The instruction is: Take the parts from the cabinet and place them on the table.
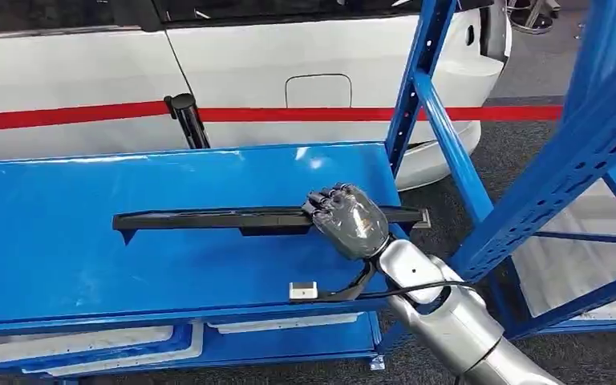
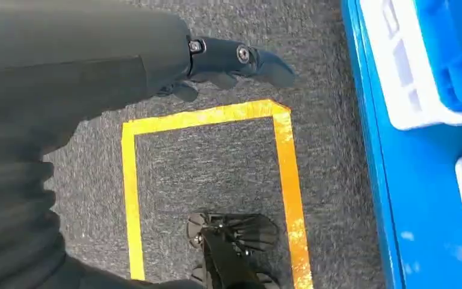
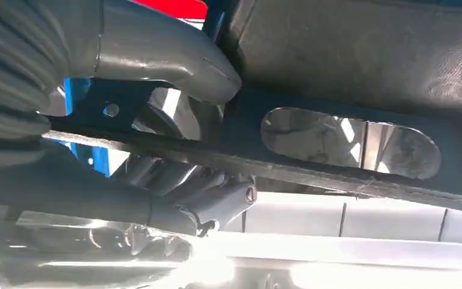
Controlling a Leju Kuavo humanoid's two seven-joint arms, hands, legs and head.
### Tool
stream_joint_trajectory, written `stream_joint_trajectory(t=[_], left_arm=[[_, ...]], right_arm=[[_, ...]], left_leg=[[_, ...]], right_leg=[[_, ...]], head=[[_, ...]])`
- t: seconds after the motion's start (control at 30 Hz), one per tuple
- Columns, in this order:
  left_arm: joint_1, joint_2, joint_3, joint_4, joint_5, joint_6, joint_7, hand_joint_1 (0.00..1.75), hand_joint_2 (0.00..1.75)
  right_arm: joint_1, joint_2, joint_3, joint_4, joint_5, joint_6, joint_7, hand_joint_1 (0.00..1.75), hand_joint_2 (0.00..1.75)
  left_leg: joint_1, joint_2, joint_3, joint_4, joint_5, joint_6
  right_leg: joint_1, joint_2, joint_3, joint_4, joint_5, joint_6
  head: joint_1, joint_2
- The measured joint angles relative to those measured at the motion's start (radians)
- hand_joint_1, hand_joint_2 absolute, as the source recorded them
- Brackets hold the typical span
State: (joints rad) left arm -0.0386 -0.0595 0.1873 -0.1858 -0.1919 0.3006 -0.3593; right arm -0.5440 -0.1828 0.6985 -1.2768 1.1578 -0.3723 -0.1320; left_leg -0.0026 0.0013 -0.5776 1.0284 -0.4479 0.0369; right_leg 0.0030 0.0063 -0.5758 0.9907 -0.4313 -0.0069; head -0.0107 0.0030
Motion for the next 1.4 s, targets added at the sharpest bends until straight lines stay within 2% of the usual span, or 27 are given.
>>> stream_joint_trajectory(t=[0.07,0.1,0.13,0.17,0.2,0.27,0.33,0.4,0.43,0.47,0.57,0.6,0.63,0.67,0.73,0.77,0.83,0.9,0.93,0.97,1.03,1.1,1.13,1.2,1.27,1.33,1.4], left_arm=[[0.000,0.001,0.000,0.000,0.000,0.000,0.000,0.00,1.75],[-0.001,0.000,0.000,0.000,0.000,0.000,0.000,0.00,1.75],[-0.003,-0.001,0.000,0.000,0.000,0.000,0.000,0.00,1.75],[-0.005,-0.002,0.000,0.000,0.000,-0.002,0.000,0.00,1.75],[-0.006,-0.002,0.000,0.000,0.000,-0.006,0.000,0.00,1.75],[-0.006,-0.004,-0.001,0.000,-0.001,-0.008,0.001,0.00,1.75],[-0.005,-0.006,-0.001,0.000,-0.001,-0.009,0.002,0.00,1.75],[-0.006,-0.009,-0.001,0.000,-0.001,-0.010,0.002,0.00,1.75],[-0.006,-0.008,-0.001,0.000,-0.002,-0.010,0.002,0.00,1.75],[-0.007,-0.009,-0.001,0.000,-0.002,-0.010,0.002,0.00,1.75],[-0.005,-0.008,-0.001,0.000,-0.003,-0.010,0.003,0.00,1.75],[-0.003,-0.008,-0.001,0.000,-0.003,-0.010,0.003,0.00,1.75],[-0.002,-0.008,0.000,0.000,-0.003,-0.010,0.003,0.00,1.75],[-0.001,-0.009,-0.001,0.001,-0.003,-0.010,0.003,0.00,1.75],[-0.001,-0.009,-0.001,0.001,-0.003,-0.010,0.003,0.00,1.75],[-0.001,-0.008,-0.001,0.001,-0.003,-0.010,0.003,0.00,1.75],[-0.001,-0.008,-0.001,0.001,-0.003,-0.010,0.003,0.00,1.75],[-0.002,-0.008,-0.001,0.000,-0.003,-0.010,0.003,0.00,1.75],[-0.005,-0.006,-0.001,0.000,-0.003,-0.010,0.003,0.00,1.75],[-0.005,-0.004,-0.001,0.000,-0.003,-0.010,0.003,0.00,1.75],[-0.006,-0.004,-0.001,0.000,-0.004,-0.010,0.003,0.00,1.75],[-0.006,-0.003,-0.001,0.000,-0.004,-0.010,0.003,0.00,1.75],[-0.010,-0.004,-0.001,0.000,-0.004,-0.010,0.003,0.00,1.75],[-0.011,-0.004,-0.001,0.000,-0.004,-0.010,0.003,0.00,1.75],[-0.011,-0.006,-0.001,0.000,-0.004,-0.010,0.005,0.00,1.75],[-0.011,-0.007,-0.001,0.000,-0.004,-0.011,0.006,0.00,1.75],[-0.012,-0.008,-0.001,0.000,-0.005,-0.011,0.006,0.00,1.75]], right_arm=[[0.000,0.002,0.000,0.000,0.000,0.000,0.000,1.75,1.75],[0.000,0.000,-0.001,-0.001,0.001,0.000,0.000,1.75,1.75],[-0.001,-0.001,-0.002,-0.002,0.000,0.000,0.000,1.75,1.75],[-0.004,-0.002,-0.002,-0.002,0.000,0.000,0.000,1.75,1.75],[-0.003,-0.003,-0.001,-0.001,0.001,0.002,0.001,1.75,1.75],[0.005,-0.005,-0.002,-0.001,0.006,0.005,0.002,1.75,1.75],[0.007,-0.006,-0.001,-0.001,0.008,0.006,0.002,1.75,1.75],[0.005,-0.006,-0.002,-0.002,0.010,0.006,0.005,1.75,1.75],[0.004,-0.005,-0.002,-0.003,0.010,0.007,0.005,1.75,1.75],[0.007,-0.003,-0.002,-0.003,0.012,0.007,0.005,1.75,1.75],[0.010,-0.003,-0.002,-0.003,0.014,0.011,0.006,1.75,1.75],[0.012,-0.002,-0.001,-0.003,0.014,0.011,0.006,1.75,1.75],[0.011,0.000,-0.001,-0.003,0.015,0.013,0.006,1.75,1.75],[0.010,0.002,-0.001,-0.004,0.015,0.013,0.006,1.75,1.75],[0.011,0.004,-0.001,-0.004,0.015,0.015,0.006,1.75,1.75],[0.012,0.005,-0.001,-0.003,0.015,0.017,0.006,1.75,1.75],[0.015,0.005,0.000,-0.003,0.015,0.017,0.006,1.75,1.75],[0.015,0.005,-0.001,-0.004,0.015,0.016,0.006,1.75,1.75],[0.015,0.006,-0.002,-0.006,0.015,0.016,0.006,1.75,1.75],[0.013,0.005,-0.002,-0.007,0.015,0.016,0.006,1.75,1.75],[0.011,0.008,-0.001,-0.008,0.015,0.016,0.006,1.75,1.75],[0.011,0.008,-0.002,-0.008,0.015,0.016,0.006,1.75,1.75],[0.011,0.005,-0.002,-0.008,0.015,0.016,0.006,1.75,1.75],[0.009,0.003,-0.003,-0.008,0.015,0.016,0.008,1.75,1.75],[0.014,0.002,-0.003,-0.008,0.018,0.017,0.009,1.75,1.75],[0.019,0.002,-0.003,-0.008,0.020,0.017,0.010,1.75,1.75],[0.019,0.002,-0.003,-0.008,0.026,0.018,0.011,1.75,1.75]], left_leg=[[-0.003,0.000,0.002,-0.015,0.010,0.012],[0.014,0.005,0.012,-0.046,0.028,0.017],[0.009,0.006,0.011,-0.055,0.038,0.019],[0.010,0.007,0.002,-0.056,0.046,0.028],[0.010,0.007,-0.006,-0.056,0.051,0.023],[0.010,0.007,-0.023,-0.056,0.063,0.016],[0.014,0.007,-0.043,-0.055,0.078,0.007],[0.020,0.006,-0.060,-0.050,0.091,-0.009],[0.018,0.006,-0.068,-0.044,0.095,-0.016],[0.016,0.006,-0.076,-0.041,0.102,-0.022],[0.017,0.000,-0.085,-0.034,0.120,-0.036],[0.025,-0.001,-0.091,-0.029,0.121,-0.040],[0.028,0.000,-0.104,-0.007,0.077,-0.043],[0.029,0.000,-0.126,0.060,0.003,-0.048],[0.029,-0.001,-0.168,0.220,-0.097,-0.055],[0.029,-0.001,-0.179,0.283,-0.117,-0.056],[0.029,0.000,-0.140,0.278,-0.084,-0.049],[0.027,-0.001,-0.015,0.119,-0.026,-0.032],[0.022,-0.006,0.050,0.019,-0.048,-0.020],[0.017,-0.006,0.076,-0.024,-0.066,-0.017],[0.005,-0.006,0.068,-0.018,-0.052,-0.011],[0.003,-0.003,0.064,-0.040,-0.022,0.004],[0.010,0.004,0.058,-0.051,-0.001,0.006],[0.009,0.004,0.027,-0.054,0.021,0.016],[0.006,0.005,-0.009,-0.052,0.047,0.017],[0.005,0.006,-0.043,-0.051,0.073,0.013],[0.005,0.006,-0.076,-0.047,0.097,0.006]], right_leg=[[0.000,-0.001,0.000,-0.006,0.007,0.010],[0.005,-0.003,-0.008,0.001,-0.003,0.011],[0.004,-0.003,-0.026,0.030,-0.030,0.009],[0.003,-0.003,-0.053,0.097,-0.074,0.001],[-0.001,-0.003,-0.084,0.181,-0.113,-0.001],[-0.013,-0.003,-0.123,0.297,-0.157,0.009],[-0.025,-0.004,-0.078,0.241,-0.126,0.037],[-0.037,-0.007,0.032,0.068,-0.072,0.065],[-0.042,-0.008,0.077,-0.009,-0.084,0.064],[-0.027,0.005,0.087,-0.006,-0.073,0.050],[-0.029,0.005,0.061,0.003,-0.064,0.031],[-0.044,0.002,0.043,0.001,-0.055,0.020],[-0.041,0.000,0.046,0.001,-0.046,0.006],[-0.037,-0.002,0.034,0.001,-0.036,-0.007],[-0.030,-0.003,0.012,0.002,-0.018,-0.011],[-0.027,-0.003,-0.001,0.003,-0.008,-0.012],[-0.022,-0.003,-0.023,0.004,0.009,-0.010],[-0.018,-0.002,-0.038,0.004,0.023,-0.004],[-0.019,-0.003,-0.040,0.004,0.030,0.000],[-0.013,-0.003,-0.043,0.004,0.037,0.006],[-0.023,-0.007,-0.042,0.000,0.049,0.023],[-0.016,-0.006,-0.047,-0.012,0.067,0.038],[-0.017,-0.007,-0.060,0.007,0.041,0.032],[-0.018,-0.007,-0.104,0.113,-0.062,0.013],[-0.019,-0.007,-0.142,0.264,-0.133,0.016],[-0.020,-0.007,-0.121,0.298,-0.100,0.042],[-0.023,-0.007,-0.028,0.186,-0.040,0.063]], head=[[0.001,0.000],[0.002,0.000],[0.003,0.000],[0.003,0.000],[0.005,0.000],[0.005,0.000],[0.005,0.000],[0.005,0.000],[0.006,0.000],[0.005,0.000],[0.005,0.000],[0.003,0.000],[0.003,0.000],[0.003,0.000],[0.003,0.000],[0.002,0.000],[0.002,0.000],[0.002,0.000],[0.003,0.000],[0.005,0.000],[-0.001,0.000],[0.000,0.000],[0.003,0.000],[0.005,0.000],[0.005,0.000],[0.005,0.000],[0.004,0.000]])
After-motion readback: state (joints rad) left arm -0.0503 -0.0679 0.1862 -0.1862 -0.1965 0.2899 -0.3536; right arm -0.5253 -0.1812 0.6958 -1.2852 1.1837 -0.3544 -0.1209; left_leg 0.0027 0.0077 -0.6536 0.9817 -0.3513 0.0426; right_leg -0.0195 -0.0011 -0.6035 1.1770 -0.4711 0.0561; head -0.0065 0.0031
